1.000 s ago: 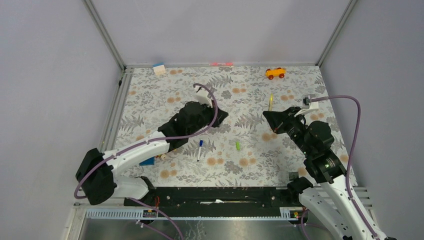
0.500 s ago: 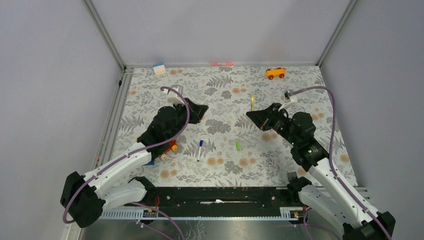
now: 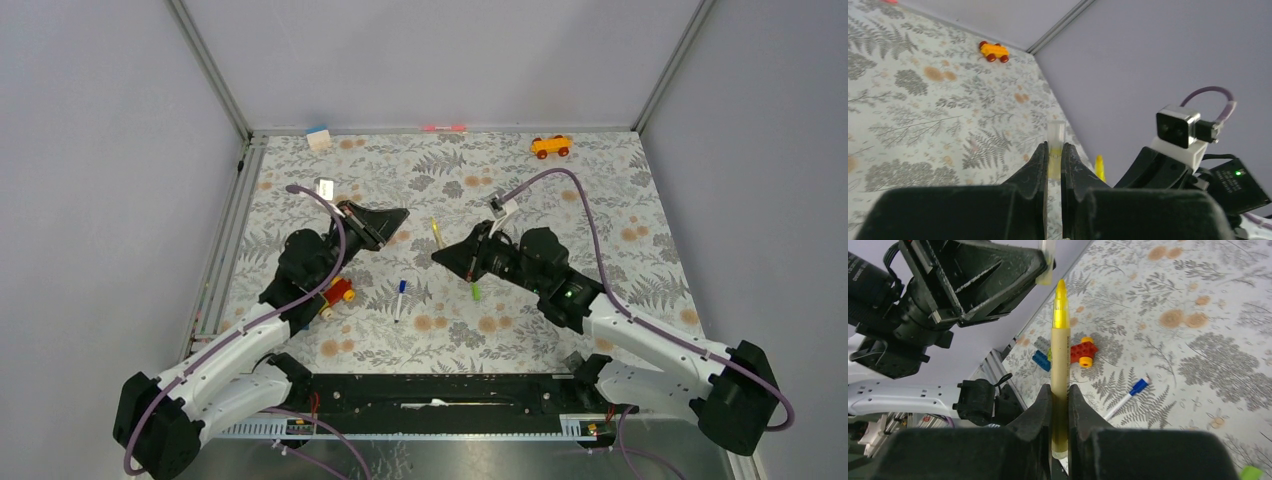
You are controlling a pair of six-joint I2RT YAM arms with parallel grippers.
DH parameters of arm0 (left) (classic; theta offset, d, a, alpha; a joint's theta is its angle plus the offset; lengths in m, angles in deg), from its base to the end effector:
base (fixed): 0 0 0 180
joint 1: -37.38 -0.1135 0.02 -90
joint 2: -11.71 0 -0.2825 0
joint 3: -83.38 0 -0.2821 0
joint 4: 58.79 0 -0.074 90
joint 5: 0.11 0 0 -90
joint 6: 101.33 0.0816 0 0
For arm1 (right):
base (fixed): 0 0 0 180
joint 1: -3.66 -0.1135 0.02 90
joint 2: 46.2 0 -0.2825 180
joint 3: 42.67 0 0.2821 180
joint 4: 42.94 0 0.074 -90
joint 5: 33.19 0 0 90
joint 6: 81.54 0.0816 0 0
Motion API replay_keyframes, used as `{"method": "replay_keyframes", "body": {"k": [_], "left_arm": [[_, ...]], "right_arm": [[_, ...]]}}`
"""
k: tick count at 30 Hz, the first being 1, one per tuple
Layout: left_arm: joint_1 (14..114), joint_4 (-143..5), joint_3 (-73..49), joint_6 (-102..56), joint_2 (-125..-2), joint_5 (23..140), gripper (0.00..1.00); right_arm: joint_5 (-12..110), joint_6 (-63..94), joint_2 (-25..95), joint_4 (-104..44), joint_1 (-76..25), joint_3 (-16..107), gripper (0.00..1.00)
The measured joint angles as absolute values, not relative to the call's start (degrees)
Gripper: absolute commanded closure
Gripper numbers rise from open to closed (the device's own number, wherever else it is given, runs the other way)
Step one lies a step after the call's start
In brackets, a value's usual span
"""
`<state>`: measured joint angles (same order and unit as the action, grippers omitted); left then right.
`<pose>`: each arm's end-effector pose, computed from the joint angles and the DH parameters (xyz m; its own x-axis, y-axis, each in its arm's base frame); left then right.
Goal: Insert the pens into the pen caps
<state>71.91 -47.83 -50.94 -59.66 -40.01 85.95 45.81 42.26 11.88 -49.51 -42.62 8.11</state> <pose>0.2278 -0.1635 0.3189 -0.4176 -0.6173 -0.6668 0.4662 0.4843 -0.7403 0.1992 0.2309 0.3155 -0.4753 0.2931 -0.8296 -0.6942 0.4543 0.5583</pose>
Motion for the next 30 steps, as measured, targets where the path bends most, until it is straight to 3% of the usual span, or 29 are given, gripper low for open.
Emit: {"method": "replay_keyframes", "body": {"k": [8,30], "left_arm": [[71.86,-39.83,-53.91,-66.72,-39.25,84.75,1.00],[71.86,-35.24,-54.94,-69.87,-40.23,83.39,1.00]], "right_arm": [[45.85,41.47,15.86,-53.71,-46.88,9.79,1.00],[47.40,41.12,19.27,-53.57,-48.10,11.69,1.00]]}}
